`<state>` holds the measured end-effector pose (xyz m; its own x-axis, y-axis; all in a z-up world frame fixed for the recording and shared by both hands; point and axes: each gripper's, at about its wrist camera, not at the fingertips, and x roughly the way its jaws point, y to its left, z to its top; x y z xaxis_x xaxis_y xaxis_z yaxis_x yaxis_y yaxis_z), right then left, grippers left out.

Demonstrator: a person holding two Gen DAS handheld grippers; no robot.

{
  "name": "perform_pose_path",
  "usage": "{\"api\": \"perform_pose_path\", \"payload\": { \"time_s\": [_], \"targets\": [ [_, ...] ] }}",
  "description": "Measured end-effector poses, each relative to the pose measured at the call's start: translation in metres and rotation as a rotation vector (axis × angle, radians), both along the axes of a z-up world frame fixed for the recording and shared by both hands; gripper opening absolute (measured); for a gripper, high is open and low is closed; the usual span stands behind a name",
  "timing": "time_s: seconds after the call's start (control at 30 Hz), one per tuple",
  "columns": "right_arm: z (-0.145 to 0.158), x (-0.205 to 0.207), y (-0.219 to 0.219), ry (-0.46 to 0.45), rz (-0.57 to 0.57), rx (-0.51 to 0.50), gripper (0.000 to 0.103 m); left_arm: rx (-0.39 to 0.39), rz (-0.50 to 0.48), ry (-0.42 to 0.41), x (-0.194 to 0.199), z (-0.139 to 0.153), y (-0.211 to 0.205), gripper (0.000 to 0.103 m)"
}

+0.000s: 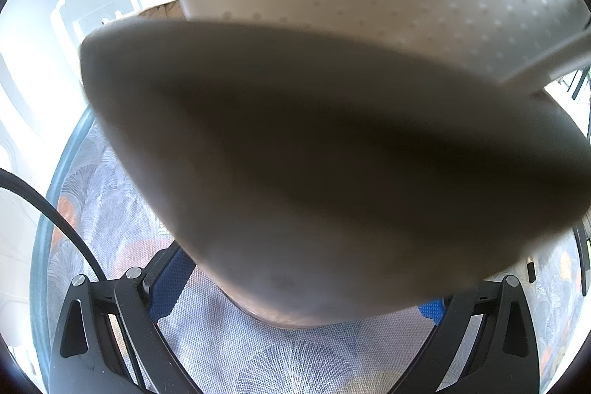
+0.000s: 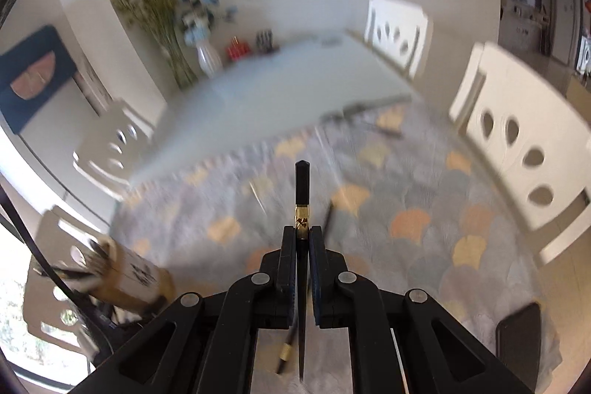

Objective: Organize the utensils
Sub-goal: 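Lift the chopstick with the right tool toward the wooden cup, then open the right tool over the cup to drop the chopstick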

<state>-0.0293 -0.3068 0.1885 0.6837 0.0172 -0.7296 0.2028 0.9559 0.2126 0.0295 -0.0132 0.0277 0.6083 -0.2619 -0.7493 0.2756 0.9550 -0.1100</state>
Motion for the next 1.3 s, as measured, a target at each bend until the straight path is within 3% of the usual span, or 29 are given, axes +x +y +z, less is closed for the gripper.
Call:
{"api": "perform_pose_path", "payload": {
  "time_s": [0.43, 0.67, 0.8, 0.97, 1.13, 1.3],
  "targets": [
    [0.154, 0.027, 0.074, -0.4, 0.124, 0.036, 0.006, 0.0, 0.0, 0.0, 0.0, 0.0, 0.0, 0.1],
    [0.208, 0.026, 0.138, -0.553, 0.24, 0.04, 0.006, 0.0, 0.0, 0.0, 0.0, 0.0, 0.0, 0.1],
    [0.211, 0.025, 0.175, -0.56, 0.316, 0.033, 0.006, 0.0, 0.0, 0.0, 0.0, 0.0, 0.0, 0.1],
    [0.186, 0.025, 0.206, -0.507, 0.363, 0.011, 0.006, 0.0, 0.0, 0.0, 0.0, 0.0, 0.0, 0.1],
    [0.154, 0.026, 0.215, -0.451, 0.366, -0.031, 0.006, -0.001, 0.0, 0.0, 0.0, 0.0, 0.001, 0.1],
    [0.138, 0.032, 0.213, -0.406, 0.357, -0.002, 0.006, 0.0, 0.0, 0.0, 0.0, 0.0, 0.001, 0.1]
  ]
}}
